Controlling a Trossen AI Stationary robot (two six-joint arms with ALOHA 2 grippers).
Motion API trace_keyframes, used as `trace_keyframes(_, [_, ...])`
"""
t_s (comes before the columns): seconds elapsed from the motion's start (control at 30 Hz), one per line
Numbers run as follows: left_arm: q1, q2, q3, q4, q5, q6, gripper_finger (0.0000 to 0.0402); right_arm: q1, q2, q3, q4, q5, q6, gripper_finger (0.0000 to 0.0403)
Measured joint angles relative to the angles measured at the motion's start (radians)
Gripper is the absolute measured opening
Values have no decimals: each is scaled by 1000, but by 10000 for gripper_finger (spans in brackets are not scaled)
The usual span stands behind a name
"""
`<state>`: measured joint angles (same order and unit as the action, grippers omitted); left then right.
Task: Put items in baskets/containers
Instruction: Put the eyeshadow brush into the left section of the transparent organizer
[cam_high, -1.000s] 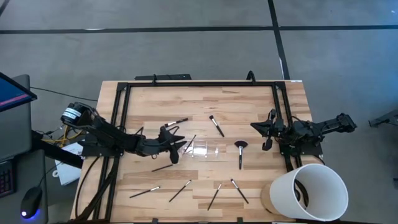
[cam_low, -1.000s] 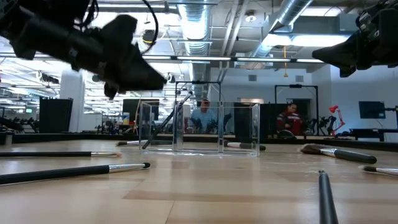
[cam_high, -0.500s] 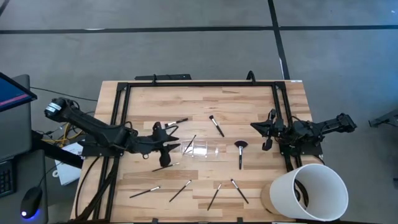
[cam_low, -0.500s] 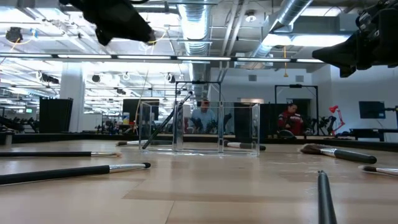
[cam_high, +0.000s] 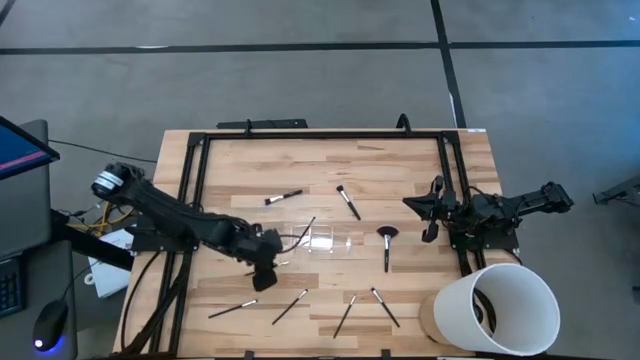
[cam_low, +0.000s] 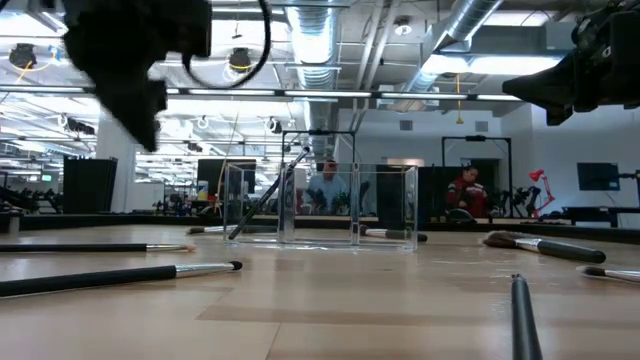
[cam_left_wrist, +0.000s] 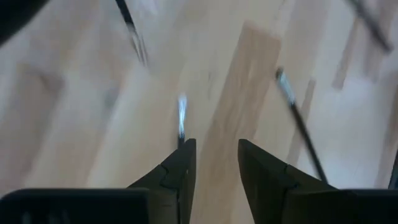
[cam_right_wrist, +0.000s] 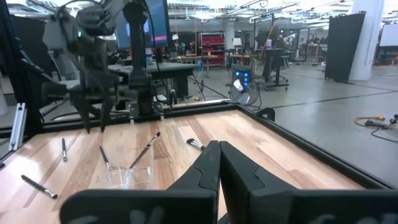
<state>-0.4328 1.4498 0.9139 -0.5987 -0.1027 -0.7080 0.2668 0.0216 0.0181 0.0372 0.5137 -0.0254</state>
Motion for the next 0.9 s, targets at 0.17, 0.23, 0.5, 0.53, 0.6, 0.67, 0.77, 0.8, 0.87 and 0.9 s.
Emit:
trace_keyframes(0.17, [0, 61, 3, -7, 31, -53, 116, 0, 0, 0, 0, -1, 0, 0])
trace_keyframes(0.23, [6, 80, 3, -8, 28, -57, 116, 0, 0, 0, 0, -1, 0, 0])
trace_keyframes(0.5, [18, 146, 3, -21, 19, -53, 116, 0, 0, 0, 0, -1, 0, 0])
trace_keyframes(0.53, [22, 157, 3, -21, 18, -42, 116, 0, 0, 0, 0, -1, 0, 0])
trace_keyframes(0.6, [31, 181, 3, -21, 18, -32, 116, 0, 0, 0, 0, -1, 0, 0])
trace_keyframes(0.67, [41, 205, 3, -21, 30, -30, 116, 0, 0, 0, 0, -4, 0, 0])
trace_keyframes(0.77, [50, 229, 3, -18, 56, -9, 116, 0, 0, 0, 0, -17, 0, 0])
trace_keyframes(0.8, [49, 232, 3, -17, 59, -6, 116, 0, 0, 0, -1, -18, 0, 0])
trace_keyframes(0.87, [48, 233, 3, -17, 63, -1, 116, 0, 0, 0, 0, -18, 0, 0])
trace_keyframes(0.9, [48, 233, 3, -17, 64, -1, 116, 0, 0, 0, -1, -18, 0, 0])
